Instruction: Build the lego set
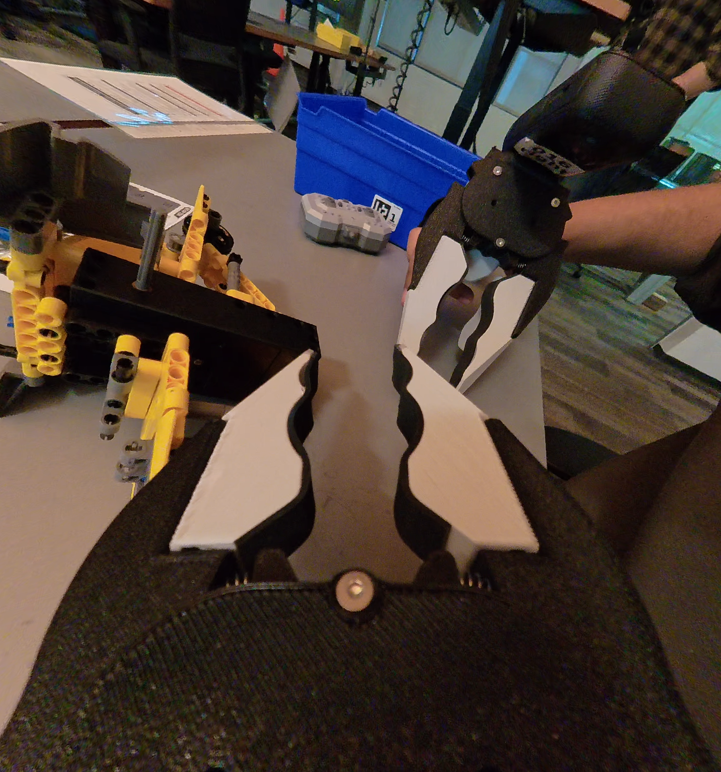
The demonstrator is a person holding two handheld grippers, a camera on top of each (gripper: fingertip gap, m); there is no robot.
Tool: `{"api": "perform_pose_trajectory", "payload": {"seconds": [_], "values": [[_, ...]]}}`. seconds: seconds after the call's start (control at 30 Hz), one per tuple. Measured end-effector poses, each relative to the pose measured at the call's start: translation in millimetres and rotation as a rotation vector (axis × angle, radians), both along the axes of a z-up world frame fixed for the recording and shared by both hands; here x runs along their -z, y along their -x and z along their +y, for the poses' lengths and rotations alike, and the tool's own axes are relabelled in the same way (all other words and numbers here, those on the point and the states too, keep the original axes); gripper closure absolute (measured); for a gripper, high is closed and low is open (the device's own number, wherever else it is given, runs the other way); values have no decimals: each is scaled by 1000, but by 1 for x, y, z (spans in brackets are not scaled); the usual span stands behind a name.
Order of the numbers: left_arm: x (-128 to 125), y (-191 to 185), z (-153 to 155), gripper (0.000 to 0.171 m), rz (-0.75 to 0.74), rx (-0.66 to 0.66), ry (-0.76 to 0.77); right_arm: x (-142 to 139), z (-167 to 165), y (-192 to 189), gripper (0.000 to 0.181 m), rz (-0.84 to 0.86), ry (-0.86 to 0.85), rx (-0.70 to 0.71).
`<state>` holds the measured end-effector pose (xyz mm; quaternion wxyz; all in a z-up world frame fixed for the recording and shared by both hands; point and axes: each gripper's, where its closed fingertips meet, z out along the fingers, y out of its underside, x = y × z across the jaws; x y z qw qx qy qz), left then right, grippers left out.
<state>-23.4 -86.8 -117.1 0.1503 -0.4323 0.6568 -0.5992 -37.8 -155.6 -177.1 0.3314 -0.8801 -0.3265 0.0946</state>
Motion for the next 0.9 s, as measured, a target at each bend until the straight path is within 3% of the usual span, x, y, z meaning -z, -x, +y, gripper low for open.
{"api": "perform_pose_trajectory", "payload": {"seconds": [0.9], "values": [[2,-1,-1,137,21,5,8,12,-1,4,158,-20,84,-4]]}}
